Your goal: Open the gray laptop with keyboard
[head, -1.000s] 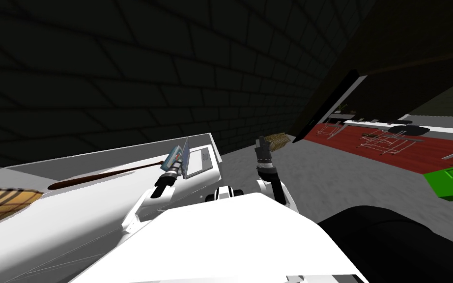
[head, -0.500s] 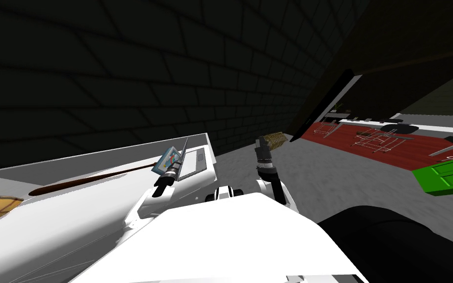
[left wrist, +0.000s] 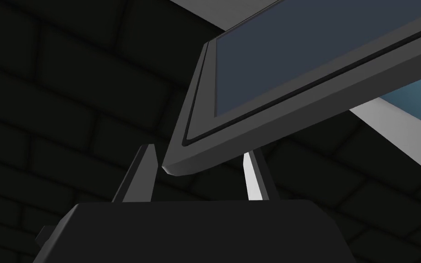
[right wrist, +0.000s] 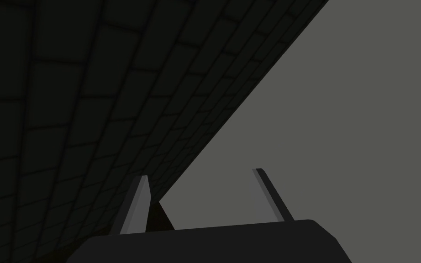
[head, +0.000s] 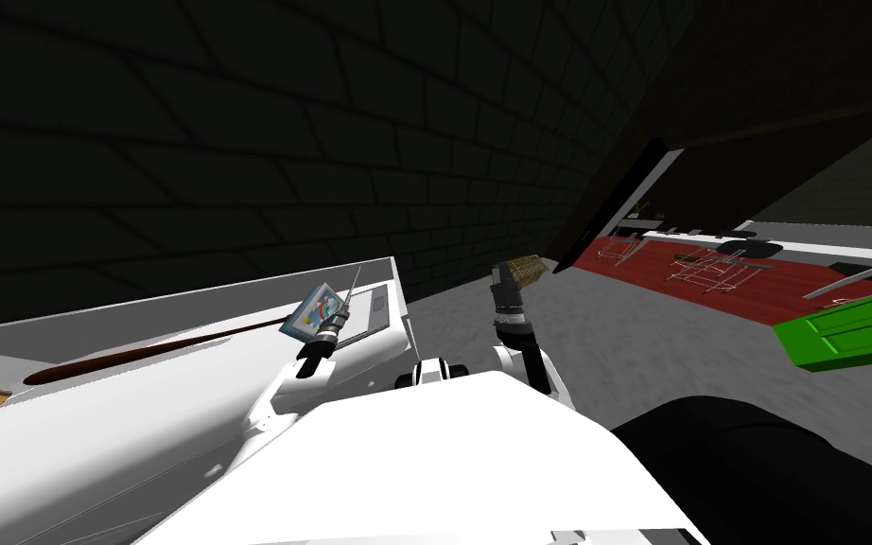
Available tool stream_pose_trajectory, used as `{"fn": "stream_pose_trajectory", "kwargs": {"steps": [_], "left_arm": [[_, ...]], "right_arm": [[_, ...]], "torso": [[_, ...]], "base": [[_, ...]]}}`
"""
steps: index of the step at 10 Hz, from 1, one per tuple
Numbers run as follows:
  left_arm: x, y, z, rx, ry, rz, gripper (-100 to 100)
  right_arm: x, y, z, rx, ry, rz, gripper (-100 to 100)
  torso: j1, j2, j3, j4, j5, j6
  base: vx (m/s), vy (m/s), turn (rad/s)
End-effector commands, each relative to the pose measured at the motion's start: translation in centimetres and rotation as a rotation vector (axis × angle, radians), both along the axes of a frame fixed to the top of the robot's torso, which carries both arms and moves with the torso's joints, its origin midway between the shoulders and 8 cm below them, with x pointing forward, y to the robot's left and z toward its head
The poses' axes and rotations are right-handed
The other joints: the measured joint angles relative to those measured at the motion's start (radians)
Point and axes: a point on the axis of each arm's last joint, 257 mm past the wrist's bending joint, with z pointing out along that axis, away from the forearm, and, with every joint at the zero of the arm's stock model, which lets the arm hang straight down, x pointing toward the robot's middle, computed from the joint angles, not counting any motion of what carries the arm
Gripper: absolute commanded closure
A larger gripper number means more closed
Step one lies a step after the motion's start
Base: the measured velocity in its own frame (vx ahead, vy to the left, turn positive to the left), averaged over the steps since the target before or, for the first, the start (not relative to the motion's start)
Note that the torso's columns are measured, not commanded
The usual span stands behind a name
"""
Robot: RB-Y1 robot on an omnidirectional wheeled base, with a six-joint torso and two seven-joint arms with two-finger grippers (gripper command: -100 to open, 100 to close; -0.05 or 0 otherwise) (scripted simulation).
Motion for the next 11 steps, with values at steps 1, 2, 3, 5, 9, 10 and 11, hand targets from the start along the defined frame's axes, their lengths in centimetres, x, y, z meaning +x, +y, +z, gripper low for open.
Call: {"fn": "stream_pose_trajectory", "kwargs": {"steps": [1,2,3,5,9,10,11], "left_arm": [[0.3,1.3,-1.2,0.064,0.024,0.006,100],[0.2,1.4,-1.5,0.063,0.029,0.008,100],[0.3,2.1,-2.2,0.101,0.044,0.01,100],[0.4,2.7,-2.9,0.139,0.059,0.012,100],[0.4,2.8,-4.4,0.223,0.081,0.001,100],[0.3,2.6,-5.4,0.243,0.091,0.003,100],[0.4,2.2,-5.2,0.27,0.086,-0.014,100]], "right_arm": [[0.0,0.0,0.0,0.0,0.0,0.0,0],[0.0,0.0,0.0,0.0,0.0,0.0,0],[0.0,0.0,0.0,0.0,0.0,0.0,0],[0.0,0.0,0.0,0.0,0.0,0.0,0],[0.0,0.0,0.0,0.0,0.0,0.0,0],[0.0,0.0,0.0,0.0,0.0,0.0,0],[0.0,0.0,0.0,0.0,0.0,0.0,0]], "torso": [[0.002,0.002,0.001,0.0,0.0,0.0],[0.004,0.002,0.001,0.0,0.001,-0.001],[0.005,0.002,0.002,0.001,0.001,-0.001],[0.002,0.002,0.002,0.0,0.001,-0.001],[0.005,0.004,0.002,0.001,0.001,-0.001],[0.005,0.001,0.001,0.0,0.001,-0.003],[0.007,-0.002,-0.001,-0.003,0.003,-0.005]], "base": [[0.005,-0.094,-0.043],[0.005,-0.072,-0.011],[-0.005,-0.084,-0.035],[-0.005,-0.107,-0.031],[0.015,-0.052,0.025],[0.088,-0.049,0.307],[0.072,-0.052,0.109]]}}
